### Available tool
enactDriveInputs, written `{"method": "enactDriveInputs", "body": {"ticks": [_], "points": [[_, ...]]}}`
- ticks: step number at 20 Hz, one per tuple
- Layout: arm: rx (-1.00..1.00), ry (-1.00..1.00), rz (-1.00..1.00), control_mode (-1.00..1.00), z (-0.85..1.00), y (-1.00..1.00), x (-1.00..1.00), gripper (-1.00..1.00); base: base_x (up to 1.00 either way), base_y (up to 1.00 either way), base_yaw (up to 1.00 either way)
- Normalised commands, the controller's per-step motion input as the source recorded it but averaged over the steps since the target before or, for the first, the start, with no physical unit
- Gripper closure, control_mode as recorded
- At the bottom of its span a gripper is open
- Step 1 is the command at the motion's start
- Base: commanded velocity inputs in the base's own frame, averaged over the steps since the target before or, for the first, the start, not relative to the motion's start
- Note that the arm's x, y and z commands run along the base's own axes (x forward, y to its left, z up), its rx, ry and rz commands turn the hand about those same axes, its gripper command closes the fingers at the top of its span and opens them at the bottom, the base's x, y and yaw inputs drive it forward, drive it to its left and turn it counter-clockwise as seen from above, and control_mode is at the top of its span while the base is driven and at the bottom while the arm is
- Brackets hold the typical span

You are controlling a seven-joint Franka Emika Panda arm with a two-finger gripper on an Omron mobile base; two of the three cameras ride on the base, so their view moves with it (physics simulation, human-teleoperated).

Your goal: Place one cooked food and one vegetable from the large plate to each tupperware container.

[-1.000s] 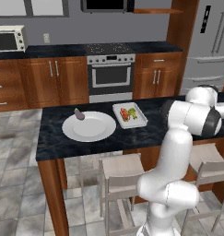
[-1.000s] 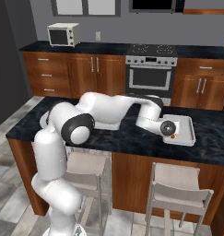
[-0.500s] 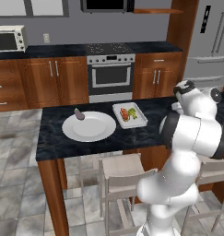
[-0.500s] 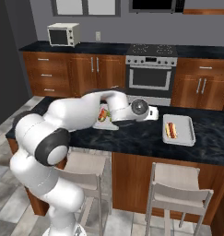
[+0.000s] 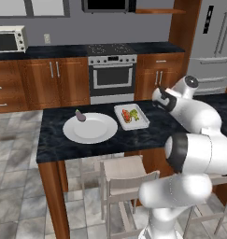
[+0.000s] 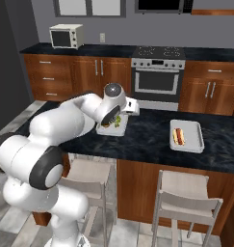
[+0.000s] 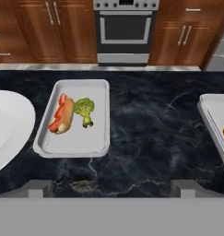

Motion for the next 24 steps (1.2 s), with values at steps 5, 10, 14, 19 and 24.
{"method": "enactDriveInputs", "body": {"ticks": [5,10,14,19,24], "points": [[0.00,0.03,0.00,-1.00,-0.03,0.92,0.01,-1.00,0.00,0.00,0.00],[0.00,0.03,0.00,-1.00,-0.11,1.00,0.00,-1.00,0.00,0.00,0.00],[0.00,0.01,0.00,-1.00,-0.15,1.00,0.00,-1.00,0.00,0.00,0.00],[0.00,0.02,0.01,-1.00,-0.23,0.99,0.00,-1.00,0.00,0.00,0.00],[0.01,0.02,0.05,-1.00,-0.10,0.60,0.16,-1.00,0.00,0.00,0.00]]}}
